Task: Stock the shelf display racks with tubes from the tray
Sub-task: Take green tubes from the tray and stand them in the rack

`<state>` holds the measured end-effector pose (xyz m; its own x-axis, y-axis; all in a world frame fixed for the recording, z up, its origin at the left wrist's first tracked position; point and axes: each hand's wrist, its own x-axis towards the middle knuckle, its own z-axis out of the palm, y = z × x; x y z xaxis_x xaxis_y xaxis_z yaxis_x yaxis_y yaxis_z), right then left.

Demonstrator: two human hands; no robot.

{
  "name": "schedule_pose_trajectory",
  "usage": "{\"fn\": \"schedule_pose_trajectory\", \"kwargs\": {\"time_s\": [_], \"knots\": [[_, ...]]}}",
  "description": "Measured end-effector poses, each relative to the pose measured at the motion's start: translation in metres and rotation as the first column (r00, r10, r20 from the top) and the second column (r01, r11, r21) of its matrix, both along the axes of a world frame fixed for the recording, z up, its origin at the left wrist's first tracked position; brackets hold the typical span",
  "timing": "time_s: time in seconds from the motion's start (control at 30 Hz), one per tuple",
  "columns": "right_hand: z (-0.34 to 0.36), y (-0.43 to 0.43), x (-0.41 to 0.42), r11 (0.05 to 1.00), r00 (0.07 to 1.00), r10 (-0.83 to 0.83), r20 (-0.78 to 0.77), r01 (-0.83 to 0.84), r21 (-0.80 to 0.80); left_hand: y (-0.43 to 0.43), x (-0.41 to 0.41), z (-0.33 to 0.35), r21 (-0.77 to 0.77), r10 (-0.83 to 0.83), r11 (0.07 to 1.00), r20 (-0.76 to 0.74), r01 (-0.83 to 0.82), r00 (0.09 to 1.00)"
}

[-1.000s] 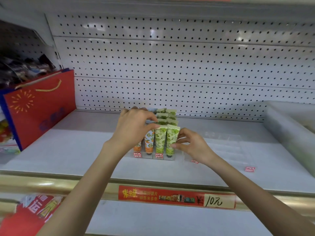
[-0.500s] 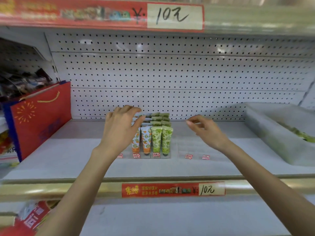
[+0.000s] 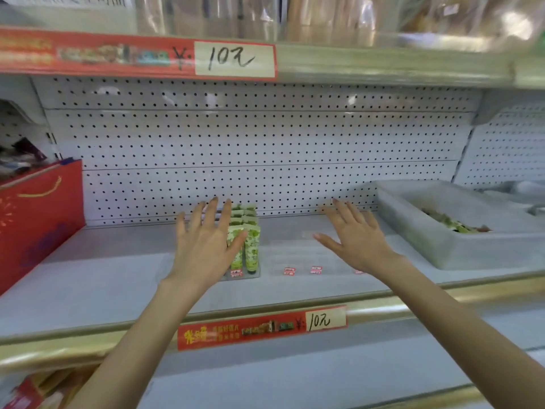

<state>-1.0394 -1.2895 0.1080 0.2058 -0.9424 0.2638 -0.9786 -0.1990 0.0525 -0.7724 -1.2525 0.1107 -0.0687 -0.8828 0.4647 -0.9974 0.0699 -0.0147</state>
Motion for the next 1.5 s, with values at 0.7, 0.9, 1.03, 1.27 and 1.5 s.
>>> {"fn": "schedule_pose_trajectory", "kwargs": {"time_s": [0.7,0.9,1.03,1.27,1.5], "knots": [[-0.003,0.006,-0.202,0.998,0.998,-0.064,0.014,0.063,0.028,-0.013,-0.209,-0.008,0.038,0.007,0.999,-0.059,-0.004,0.998],[-0.009,0.002,-0.240,0.997,0.996,-0.076,0.037,0.076,-0.004,-0.016,-0.249,-0.021,0.027,-0.034,0.999,-0.077,0.036,0.996],[-0.007,-0.002,-0.255,0.996,0.992,-0.078,0.104,0.074,0.043,-0.024,-0.262,-0.017,0.044,-0.051,0.997,-0.118,0.057,0.992],[0.005,-0.034,-0.273,0.990,0.954,-0.143,0.265,0.135,0.049,-0.061,-0.275,-0.009,0.073,-0.110,0.990,-0.130,0.120,0.985],[0.013,-0.068,-0.296,0.975,0.906,-0.221,0.361,0.201,0.091,-0.106,-0.298,0.000,0.115,-0.196,0.970,-0.144,0.213,0.970]]}}
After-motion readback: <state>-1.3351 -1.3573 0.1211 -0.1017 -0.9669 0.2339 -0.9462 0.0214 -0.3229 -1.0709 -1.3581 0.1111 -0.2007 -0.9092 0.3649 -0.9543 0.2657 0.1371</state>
